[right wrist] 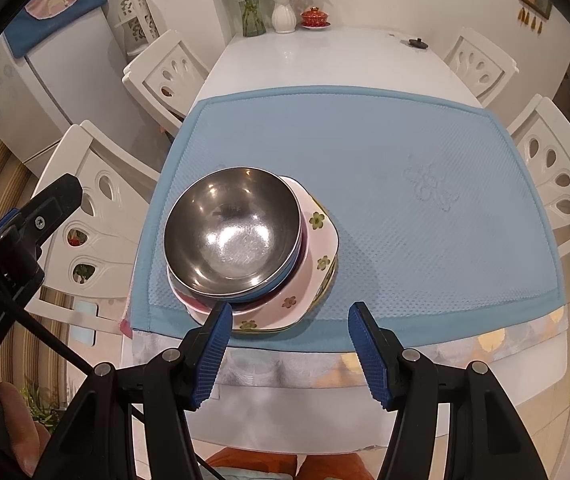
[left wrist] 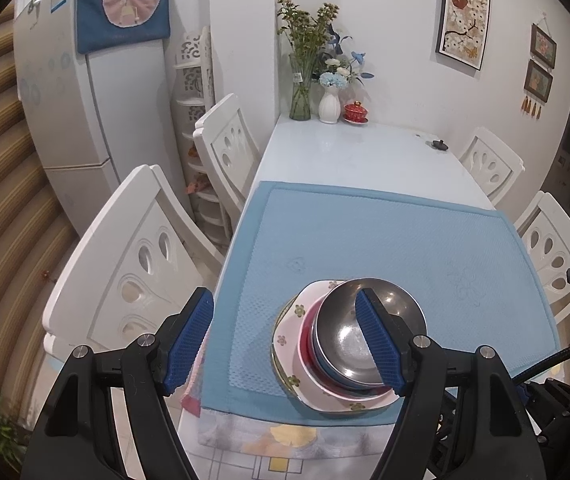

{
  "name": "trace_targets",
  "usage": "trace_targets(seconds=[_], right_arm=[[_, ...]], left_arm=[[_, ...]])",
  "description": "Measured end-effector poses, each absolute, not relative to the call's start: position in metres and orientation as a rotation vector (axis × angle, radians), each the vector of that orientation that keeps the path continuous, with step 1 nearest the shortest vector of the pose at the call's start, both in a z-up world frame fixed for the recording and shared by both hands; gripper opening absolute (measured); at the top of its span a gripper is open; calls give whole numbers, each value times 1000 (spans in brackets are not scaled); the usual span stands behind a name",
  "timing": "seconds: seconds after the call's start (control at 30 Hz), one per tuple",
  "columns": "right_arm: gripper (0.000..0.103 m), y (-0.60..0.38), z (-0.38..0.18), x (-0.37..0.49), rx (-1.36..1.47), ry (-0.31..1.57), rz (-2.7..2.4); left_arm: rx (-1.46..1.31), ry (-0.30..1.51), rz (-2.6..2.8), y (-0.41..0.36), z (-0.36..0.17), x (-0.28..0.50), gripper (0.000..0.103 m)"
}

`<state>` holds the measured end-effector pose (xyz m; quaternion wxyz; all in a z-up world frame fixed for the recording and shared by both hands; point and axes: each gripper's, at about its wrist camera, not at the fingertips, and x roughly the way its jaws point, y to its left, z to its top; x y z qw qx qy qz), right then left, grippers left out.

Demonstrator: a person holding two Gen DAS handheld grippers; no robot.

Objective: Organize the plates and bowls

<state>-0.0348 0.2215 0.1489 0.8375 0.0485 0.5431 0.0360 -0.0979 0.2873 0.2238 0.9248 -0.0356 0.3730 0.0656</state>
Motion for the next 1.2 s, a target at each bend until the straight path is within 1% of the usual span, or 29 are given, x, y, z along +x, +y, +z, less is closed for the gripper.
trace_targets(seconds=[0.47,0.7,1.2], right_arm=[[58,226,143,-23,113,1159,85],[58,236,142,-16,106,1155,96],[58,239,134,-6,123,1175,78]], left_arm=[[-67,763,140,295,224,-86,72],[-130,758,133,308,220,-80,72],[-65,768,127,303,215,-65,72]])
